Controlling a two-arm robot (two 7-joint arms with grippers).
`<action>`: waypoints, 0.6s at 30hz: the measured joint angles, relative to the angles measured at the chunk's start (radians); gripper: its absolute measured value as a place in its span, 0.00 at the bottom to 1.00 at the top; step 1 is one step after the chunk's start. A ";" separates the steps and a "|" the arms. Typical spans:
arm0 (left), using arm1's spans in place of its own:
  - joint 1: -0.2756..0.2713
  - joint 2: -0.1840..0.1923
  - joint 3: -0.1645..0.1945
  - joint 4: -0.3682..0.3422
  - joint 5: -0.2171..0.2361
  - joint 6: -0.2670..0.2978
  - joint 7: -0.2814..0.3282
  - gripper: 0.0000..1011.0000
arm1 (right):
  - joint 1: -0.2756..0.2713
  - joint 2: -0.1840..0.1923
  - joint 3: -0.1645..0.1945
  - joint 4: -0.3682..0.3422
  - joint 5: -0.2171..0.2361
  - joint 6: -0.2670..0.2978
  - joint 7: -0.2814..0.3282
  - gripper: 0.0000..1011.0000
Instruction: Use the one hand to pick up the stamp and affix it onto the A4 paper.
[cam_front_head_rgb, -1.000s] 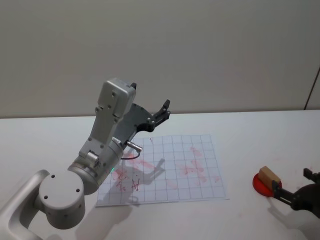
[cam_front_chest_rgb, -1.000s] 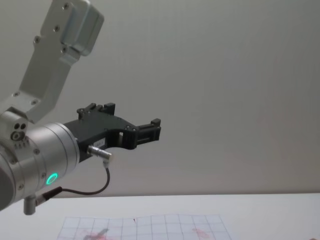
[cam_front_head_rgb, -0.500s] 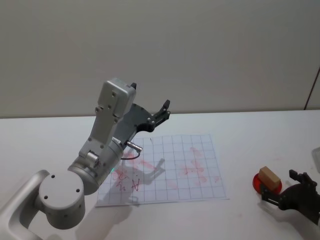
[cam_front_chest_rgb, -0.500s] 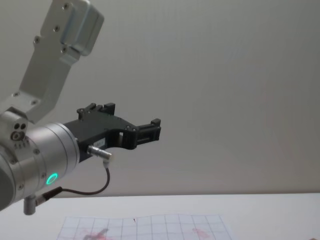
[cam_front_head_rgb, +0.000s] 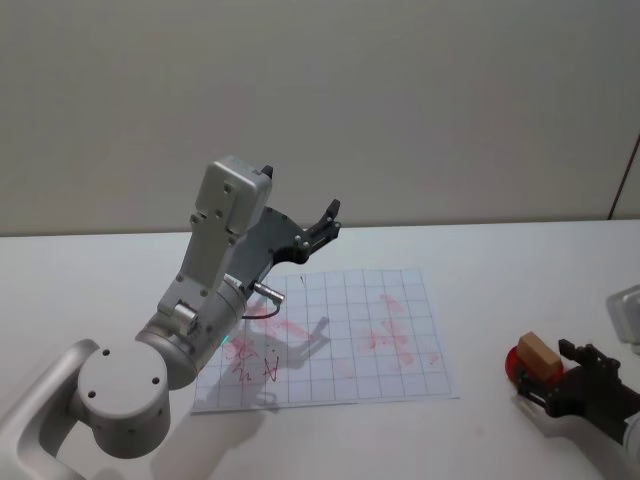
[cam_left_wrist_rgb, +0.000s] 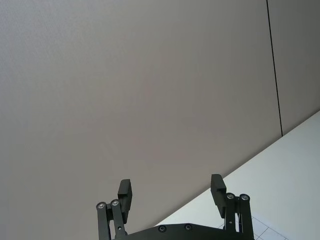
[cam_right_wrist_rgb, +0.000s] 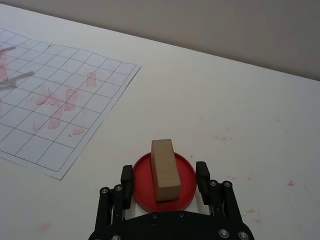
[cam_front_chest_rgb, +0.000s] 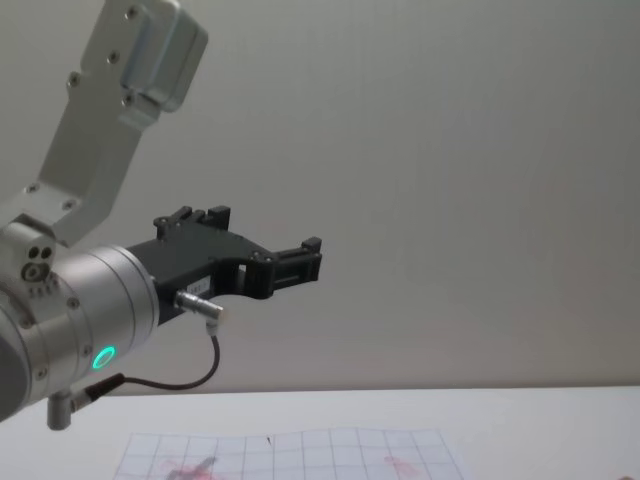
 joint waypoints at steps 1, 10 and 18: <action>0.000 0.000 0.000 0.000 0.000 0.000 0.000 0.99 | 0.002 -0.001 -0.001 0.002 -0.002 0.000 0.001 0.76; 0.000 0.000 0.000 0.000 0.000 0.000 0.000 0.99 | 0.011 -0.007 -0.004 0.012 -0.009 0.001 0.007 0.50; 0.000 0.000 0.000 0.000 0.000 0.000 0.000 0.99 | 0.014 -0.008 -0.005 0.016 -0.012 0.002 0.010 0.25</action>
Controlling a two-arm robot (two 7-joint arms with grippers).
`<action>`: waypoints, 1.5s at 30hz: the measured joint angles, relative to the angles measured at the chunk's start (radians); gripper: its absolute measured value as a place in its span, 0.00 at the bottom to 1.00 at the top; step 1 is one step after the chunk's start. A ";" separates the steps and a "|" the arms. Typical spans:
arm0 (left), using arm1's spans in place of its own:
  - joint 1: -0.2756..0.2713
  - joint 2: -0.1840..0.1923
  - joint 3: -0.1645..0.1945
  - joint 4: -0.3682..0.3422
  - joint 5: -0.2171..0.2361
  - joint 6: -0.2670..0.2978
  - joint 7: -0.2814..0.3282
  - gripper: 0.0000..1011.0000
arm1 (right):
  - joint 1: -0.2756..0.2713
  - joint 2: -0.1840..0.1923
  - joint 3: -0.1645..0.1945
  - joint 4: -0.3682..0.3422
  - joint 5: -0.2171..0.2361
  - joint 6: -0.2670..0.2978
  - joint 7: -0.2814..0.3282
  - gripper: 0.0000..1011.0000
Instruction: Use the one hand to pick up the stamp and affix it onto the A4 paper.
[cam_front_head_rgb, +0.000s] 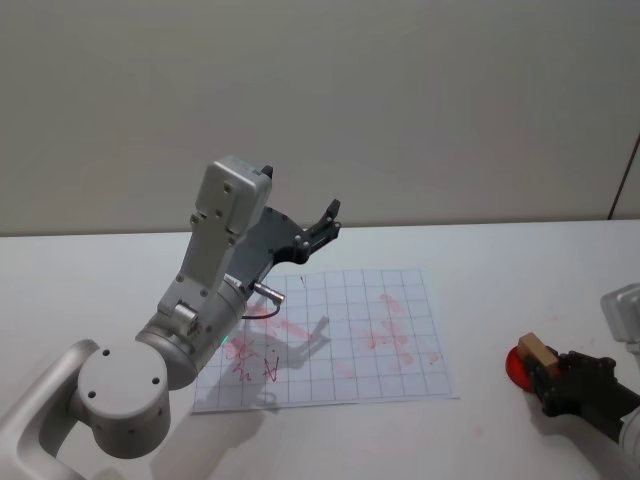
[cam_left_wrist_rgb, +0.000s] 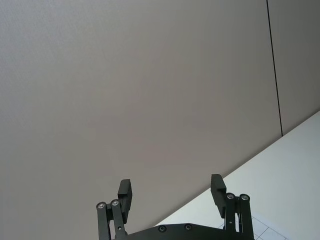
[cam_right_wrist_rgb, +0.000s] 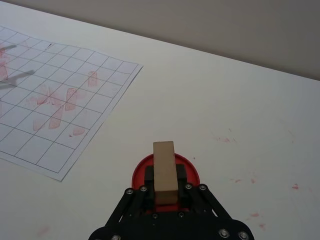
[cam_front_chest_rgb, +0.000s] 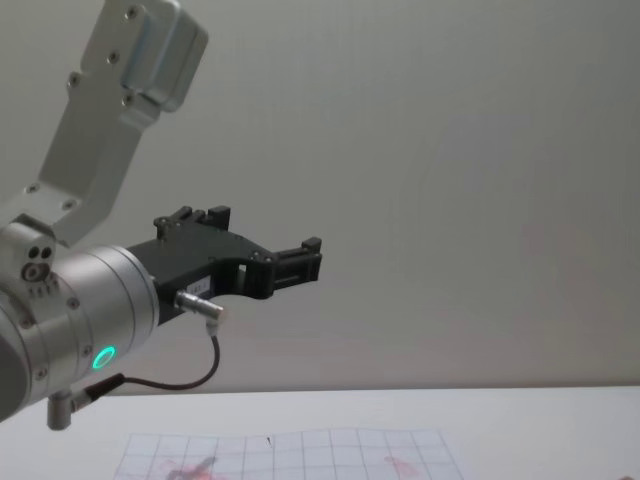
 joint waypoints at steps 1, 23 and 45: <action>0.000 0.000 0.000 0.000 0.000 0.000 0.000 0.99 | 0.000 0.000 0.000 0.000 0.000 0.000 0.000 0.22; 0.000 0.000 0.000 0.000 0.000 0.000 0.000 0.99 | 0.101 -0.069 -0.028 0.002 -0.001 -0.063 0.101 0.22; 0.000 0.000 0.000 0.000 0.000 0.000 0.000 0.99 | 0.279 -0.213 -0.121 0.229 -0.129 0.033 0.206 0.22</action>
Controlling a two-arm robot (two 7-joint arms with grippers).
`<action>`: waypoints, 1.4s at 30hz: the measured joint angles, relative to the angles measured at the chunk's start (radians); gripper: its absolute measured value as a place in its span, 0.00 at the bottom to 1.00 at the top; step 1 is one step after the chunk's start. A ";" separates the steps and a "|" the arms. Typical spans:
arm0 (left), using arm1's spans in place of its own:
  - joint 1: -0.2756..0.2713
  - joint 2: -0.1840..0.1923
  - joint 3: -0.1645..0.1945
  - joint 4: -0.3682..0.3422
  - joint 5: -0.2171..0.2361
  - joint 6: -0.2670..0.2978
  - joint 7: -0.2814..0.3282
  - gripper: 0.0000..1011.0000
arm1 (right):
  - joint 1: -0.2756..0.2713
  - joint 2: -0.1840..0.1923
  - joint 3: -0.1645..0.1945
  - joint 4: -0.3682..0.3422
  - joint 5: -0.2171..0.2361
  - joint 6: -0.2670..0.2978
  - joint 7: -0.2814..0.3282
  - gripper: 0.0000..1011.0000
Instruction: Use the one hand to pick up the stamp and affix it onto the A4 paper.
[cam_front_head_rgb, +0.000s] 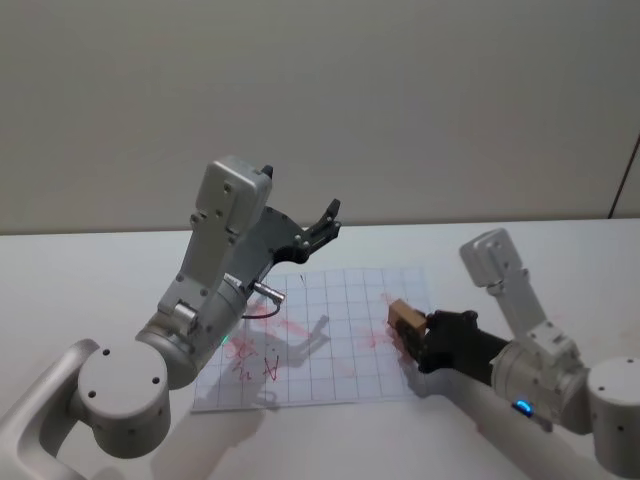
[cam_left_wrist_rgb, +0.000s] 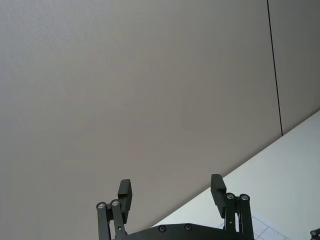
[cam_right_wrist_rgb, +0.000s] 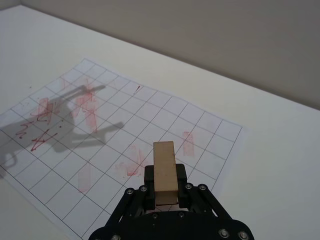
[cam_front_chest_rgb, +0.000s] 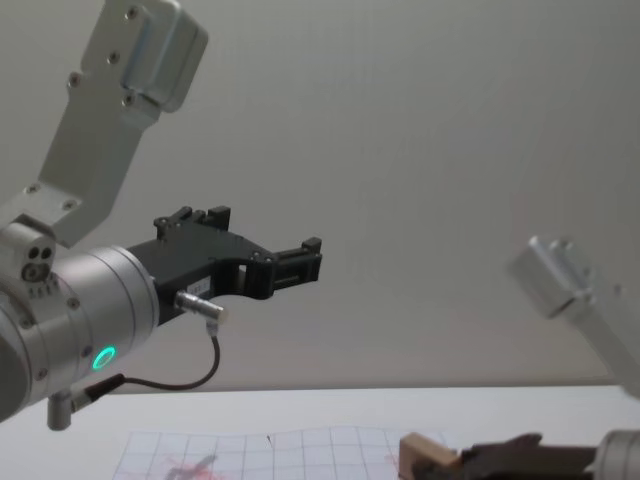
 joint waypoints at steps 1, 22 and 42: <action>0.000 0.000 0.000 0.000 0.000 0.000 0.000 0.99 | 0.006 -0.006 -0.006 0.014 -0.011 0.009 0.002 0.22; 0.000 0.000 0.000 0.000 0.000 0.000 0.000 0.99 | 0.044 -0.047 -0.040 0.078 -0.062 0.069 -0.024 0.22; 0.000 0.000 0.000 0.000 0.000 0.000 0.000 0.99 | 0.026 -0.029 0.002 -0.042 0.050 0.030 -0.132 0.22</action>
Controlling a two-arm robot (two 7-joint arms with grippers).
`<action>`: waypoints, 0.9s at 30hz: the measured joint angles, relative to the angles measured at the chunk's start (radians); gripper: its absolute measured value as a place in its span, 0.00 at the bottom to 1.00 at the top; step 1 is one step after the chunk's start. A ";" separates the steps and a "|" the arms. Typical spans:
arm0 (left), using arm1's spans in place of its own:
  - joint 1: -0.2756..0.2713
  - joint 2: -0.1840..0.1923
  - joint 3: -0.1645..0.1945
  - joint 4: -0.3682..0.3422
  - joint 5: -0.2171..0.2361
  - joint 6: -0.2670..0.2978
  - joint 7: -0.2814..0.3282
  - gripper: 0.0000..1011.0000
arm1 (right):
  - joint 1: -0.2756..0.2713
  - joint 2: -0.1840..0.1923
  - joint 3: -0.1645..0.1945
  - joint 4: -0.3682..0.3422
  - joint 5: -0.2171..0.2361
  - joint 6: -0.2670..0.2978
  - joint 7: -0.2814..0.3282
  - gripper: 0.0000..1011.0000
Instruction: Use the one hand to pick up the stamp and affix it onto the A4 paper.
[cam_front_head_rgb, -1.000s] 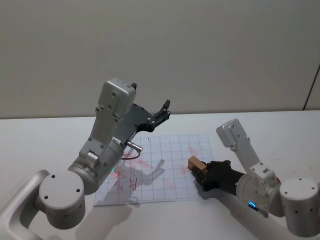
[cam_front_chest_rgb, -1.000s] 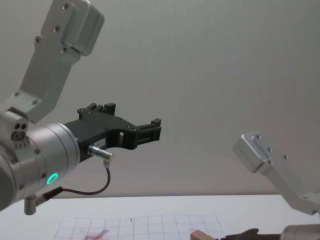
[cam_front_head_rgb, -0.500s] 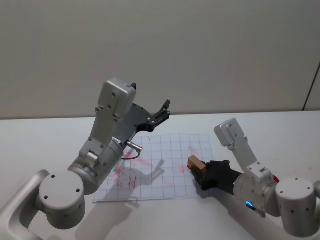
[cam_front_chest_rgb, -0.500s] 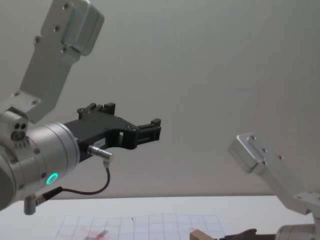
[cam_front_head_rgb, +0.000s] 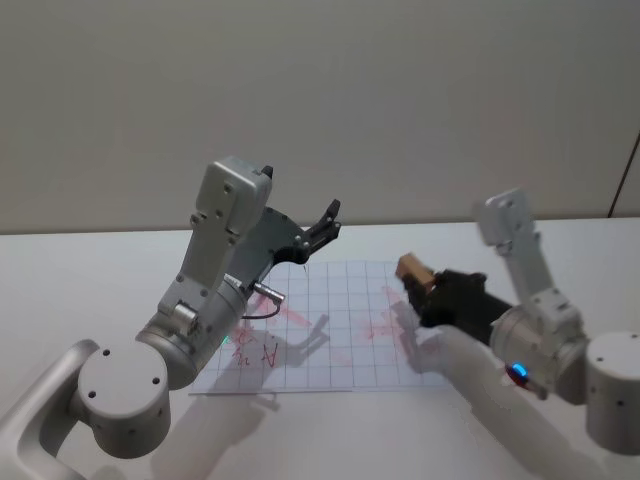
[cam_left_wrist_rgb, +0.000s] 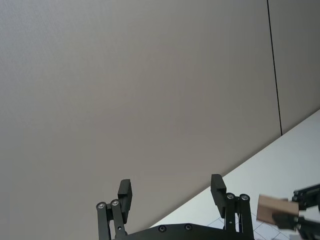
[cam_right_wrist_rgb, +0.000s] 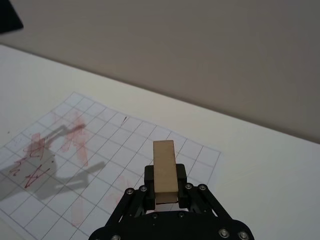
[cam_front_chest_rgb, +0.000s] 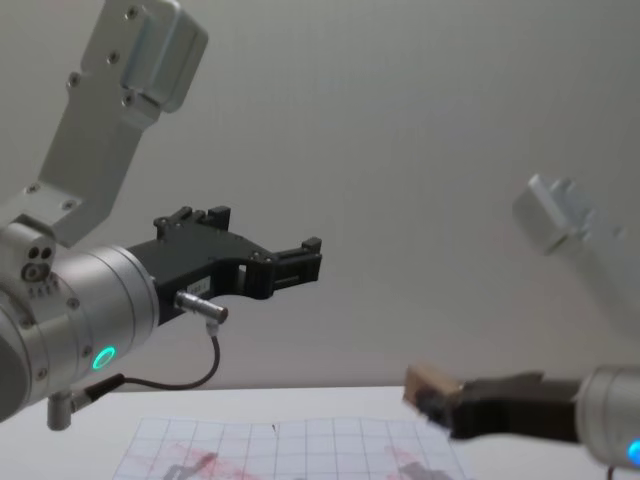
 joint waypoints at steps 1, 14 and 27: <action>0.000 0.000 0.000 0.000 0.000 0.000 0.000 0.99 | -0.008 0.010 0.010 -0.024 0.013 -0.002 -0.009 0.22; 0.000 0.000 0.000 0.000 0.000 0.000 0.000 0.99 | -0.115 0.112 0.080 -0.181 0.121 0.035 -0.078 0.22; 0.000 0.000 0.000 0.000 0.000 0.000 0.000 0.99 | -0.248 0.221 0.131 -0.275 0.176 0.090 -0.104 0.22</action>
